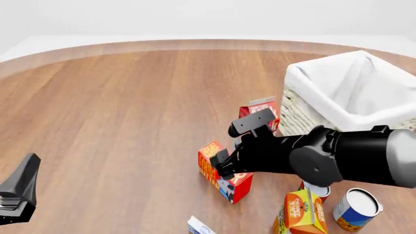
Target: Pick up the cream cheese box and the butter, and put them in the basket.
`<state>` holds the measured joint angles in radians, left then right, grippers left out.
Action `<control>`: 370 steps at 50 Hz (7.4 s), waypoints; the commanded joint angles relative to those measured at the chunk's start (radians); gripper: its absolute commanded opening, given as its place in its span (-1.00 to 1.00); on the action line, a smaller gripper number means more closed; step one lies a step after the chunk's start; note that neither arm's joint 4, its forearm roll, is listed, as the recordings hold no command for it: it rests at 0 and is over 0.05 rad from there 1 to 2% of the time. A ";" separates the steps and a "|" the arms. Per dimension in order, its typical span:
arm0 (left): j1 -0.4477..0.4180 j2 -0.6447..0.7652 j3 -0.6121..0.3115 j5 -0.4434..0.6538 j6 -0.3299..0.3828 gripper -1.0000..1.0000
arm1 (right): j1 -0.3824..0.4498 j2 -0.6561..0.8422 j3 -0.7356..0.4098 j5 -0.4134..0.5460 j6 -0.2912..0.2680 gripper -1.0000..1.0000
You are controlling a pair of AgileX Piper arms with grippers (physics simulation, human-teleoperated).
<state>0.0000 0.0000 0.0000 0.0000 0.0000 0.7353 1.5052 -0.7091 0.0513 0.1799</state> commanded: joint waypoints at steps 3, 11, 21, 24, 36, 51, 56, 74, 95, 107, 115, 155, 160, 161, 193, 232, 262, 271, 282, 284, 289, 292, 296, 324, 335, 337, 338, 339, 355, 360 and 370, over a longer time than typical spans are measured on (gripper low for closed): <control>0.000 0.000 0.000 0.000 0.000 1.00 | 0.003 0.037 0.036 -0.047 0.019 1.00; 0.000 0.000 0.000 0.000 0.000 1.00 | 0.005 0.049 0.045 -0.058 0.023 1.00; 0.000 0.000 0.000 0.000 0.000 1.00 | 0.001 0.045 0.044 -0.054 0.018 1.00; 0.000 0.000 0.000 0.000 0.000 1.00 | -0.003 0.049 0.054 -0.064 0.018 1.00; 0.000 0.000 0.000 0.000 0.000 1.00 | 0.004 0.063 0.073 -0.089 0.028 1.00; 0.000 0.000 0.000 0.000 0.000 1.00 | 0.015 0.084 0.065 -0.093 0.032 1.00; 0.000 0.000 0.000 0.000 0.000 1.00 | 0.021 0.100 0.061 -0.099 0.034 1.00; 0.000 0.000 0.000 0.000 0.000 1.00 | 0.022 0.140 0.062 -0.124 0.043 1.00; 0.000 0.000 0.000 0.000 0.000 1.00 | 0.023 0.049 0.039 -0.051 0.021 -1.00; 0.000 0.000 0.000 0.000 0.000 1.00 | 0.016 -0.106 -0.034 0.108 -0.045 -1.00; 0.000 0.000 0.000 0.000 0.000 1.00 | 0.034 -0.216 -0.077 0.219 -0.081 -1.00; 0.000 0.000 0.000 0.000 0.000 1.00 | -0.081 -0.568 -0.385 0.561 -0.276 -1.00; 0.000 0.000 0.000 0.000 0.000 1.00 | -0.153 -0.605 -0.431 0.588 -0.291 -1.00; 0.000 0.000 0.000 0.000 0.000 1.00 | -0.168 -0.611 -0.443 0.595 -0.292 -1.00; 0.000 0.000 0.000 0.000 0.000 1.00 | -0.529 -0.712 -0.371 0.518 -0.069 -1.00; 0.000 0.000 0.000 0.000 0.000 1.00 | -0.646 -0.554 -0.309 0.418 0.254 -1.00; 0.000 0.000 0.000 0.000 0.000 1.00 | -0.762 -0.519 -0.218 0.319 0.265 -1.00; 0.000 0.000 0.000 0.000 0.000 1.00 | -0.771 -0.497 -0.201 0.272 0.274 -1.00; 0.000 0.000 0.000 0.000 0.000 1.00 | -0.782 -0.478 -0.169 0.214 0.294 -1.00; 0.000 0.000 0.000 0.000 0.000 1.00 | -0.783 -0.477 -0.169 0.211 0.295 -1.00; 0.000 0.000 0.000 0.000 0.000 1.00 | -0.784 -0.472 -0.187 0.216 0.292 -1.00; 0.000 0.000 0.000 0.000 0.000 1.00 | -0.782 -0.469 -0.187 0.209 0.289 -1.00; 0.000 0.000 0.000 0.000 0.000 1.00 | -0.788 -0.456 -0.177 0.186 0.293 -1.00; 0.000 0.000 0.000 0.000 0.000 1.00 | -0.788 -0.426 -0.116 0.117 0.294 -1.00; 0.000 0.000 0.000 0.000 0.000 1.00 | -0.792 -0.413 -0.086 0.083 0.296 -1.00; 0.000 0.000 0.000 0.000 0.000 1.00 | -0.793 -0.412 -0.085 0.081 0.296 -1.00; 0.000 0.000 0.000 0.000 0.000 1.00 | -0.796 -0.410 -0.083 0.078 0.296 -1.00; 0.000 0.000 0.000 0.000 0.000 1.00 | -0.794 -0.410 -0.081 0.076 0.298 -1.00; 0.000 0.000 0.000 0.000 0.000 1.00 | -0.805 -0.396 -0.073 0.054 0.301 -1.00; 0.000 0.000 0.000 0.000 0.000 1.00 | -0.805 -0.391 -0.078 0.052 0.303 -1.00; 0.000 0.000 0.000 0.000 0.000 1.00 | -0.807 -0.386 -0.083 0.052 0.303 -1.00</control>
<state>0.0000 0.0000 0.0000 0.0000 0.0000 -0.0704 1.1228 -0.7741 0.1134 0.4689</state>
